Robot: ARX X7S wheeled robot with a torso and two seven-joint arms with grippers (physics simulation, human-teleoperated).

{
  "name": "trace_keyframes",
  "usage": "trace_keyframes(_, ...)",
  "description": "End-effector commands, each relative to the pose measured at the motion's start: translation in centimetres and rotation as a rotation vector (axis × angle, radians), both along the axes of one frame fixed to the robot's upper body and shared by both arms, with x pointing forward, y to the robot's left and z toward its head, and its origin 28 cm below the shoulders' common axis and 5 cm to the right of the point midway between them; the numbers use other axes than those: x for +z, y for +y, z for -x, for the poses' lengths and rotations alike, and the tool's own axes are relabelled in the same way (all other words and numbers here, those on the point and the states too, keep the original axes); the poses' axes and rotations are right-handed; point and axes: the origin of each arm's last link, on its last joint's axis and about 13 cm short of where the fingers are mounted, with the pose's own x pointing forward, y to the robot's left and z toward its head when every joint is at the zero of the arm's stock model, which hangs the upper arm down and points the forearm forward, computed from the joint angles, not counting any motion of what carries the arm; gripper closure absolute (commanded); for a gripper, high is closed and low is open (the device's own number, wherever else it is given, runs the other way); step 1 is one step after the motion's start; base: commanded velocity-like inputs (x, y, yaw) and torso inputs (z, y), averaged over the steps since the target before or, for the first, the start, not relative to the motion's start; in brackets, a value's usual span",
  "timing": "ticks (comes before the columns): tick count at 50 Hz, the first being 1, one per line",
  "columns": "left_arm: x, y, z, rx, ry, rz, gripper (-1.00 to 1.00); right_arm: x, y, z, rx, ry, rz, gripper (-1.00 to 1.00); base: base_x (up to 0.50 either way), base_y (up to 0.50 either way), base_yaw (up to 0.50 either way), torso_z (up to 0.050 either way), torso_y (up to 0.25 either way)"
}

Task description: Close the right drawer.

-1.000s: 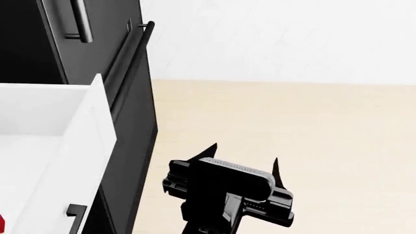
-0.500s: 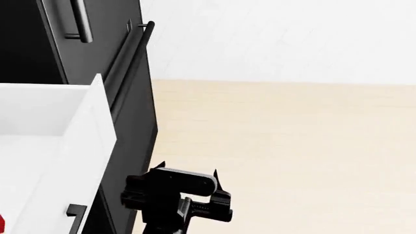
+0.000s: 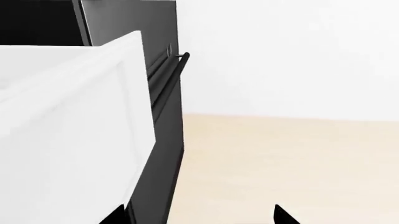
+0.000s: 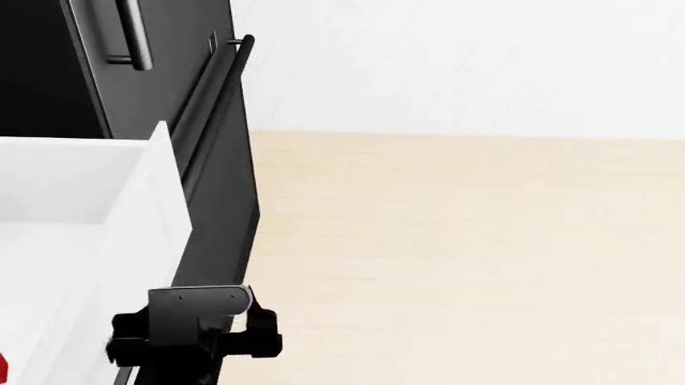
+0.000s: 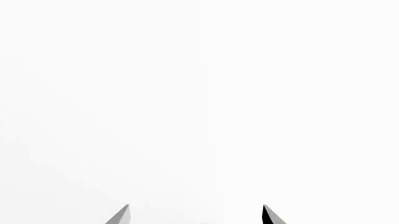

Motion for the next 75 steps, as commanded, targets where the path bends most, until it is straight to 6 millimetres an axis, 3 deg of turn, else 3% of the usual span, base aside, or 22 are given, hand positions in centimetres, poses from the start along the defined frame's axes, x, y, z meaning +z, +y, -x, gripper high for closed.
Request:
trace_keyframes(1,-1.4,4.2,0.2,0.134,0.038,-0.003,-1.0,-0.2,0.6,-1.1,0.036,0.007,0.013,-1.0,0.0,0.0,0.0,0.0,0.0)
trace_keyframes(13,-1.9,9.6,0.6,0.335,0.073,-0.061,-1.0,-0.6,1.1,-1.3,0.06,0.02,0.024,-1.0,0.0,0.0,0.0,0.0,0.0)
trace_keyframes(22,-2.7,12.9,1.8,0.417,0.099,0.006,-1.0,-1.2,1.7,-3.0,0.09,0.035,0.039,-1.0,0.0,0.0,0.0,0.0,0.0)
trace_keyframes(23,-2.9,13.7,2.1,0.462,0.107,0.008,-1.0,-1.3,1.6,-3.3,0.091,0.038,0.036,-1.0,0.0,0.0,0.0,0.0,0.0)
trace_keyframes(24,-2.4,18.1,3.0,0.699,0.108,0.084,-1.0,-1.8,2.3,-4.9,0.123,0.051,0.056,-1.0,0.0,0.0,0.0,0.0,0.0)
trace_keyframes(32,-2.1,20.8,3.9,0.804,0.093,0.105,-1.0,-1.8,2.8,-5.9,0.169,0.043,0.055,-1.0,0.0,0.0,0.0,0.0,0.0)
trace_keyframes(34,-2.3,22.1,4.7,0.835,0.085,0.111,-1.0,-2.0,2.9,-6.7,0.178,0.046,0.06,-1.0,0.0,0.0,0.0,0.0,0.0)
trace_keyframes(38,-2.5,25.3,7.0,0.959,0.053,0.163,-1.0,-1.9,3.0,-6.3,0.182,0.046,0.061,-1.0,0.0,0.0,0.0,0.0,0.0)
trace_keyframes(42,-2.3,27.1,8.1,1.013,0.032,0.184,-1.0,-1.8,3.0,-5.8,0.18,0.043,0.061,-1.0,0.0,0.0,0.0,0.0,0.0)
trace_keyframes(47,-1.3,27.9,7.6,1.034,0.023,0.179,-1.0,-1.5,3.0,-5.5,0.178,0.036,0.061,-1.0,0.0,0.0,0.0,0.0,0.0)
trace_keyframes(51,-1.5,29.6,9.4,1.139,0.005,0.218,-1.0,-1.6,3.1,-5.5,0.182,0.036,0.063,-1.0,0.0,0.0,0.0,0.0,0.0)
trace_keyframes(70,-1.4,29.6,9.5,1.208,-0.077,0.224,-1.0,-1.5,3.2,-5.6,0.186,0.032,0.068,-1.0,0.0,0.0,0.0,0.0,0.0)
trace_keyframes(75,-1.1,28.6,8.3,1.17,-0.082,0.198,-1.0,-1.9,3.2,-7.0,0.19,0.038,0.078,-1.0,0.0,0.0,0.0,0.0,0.0)
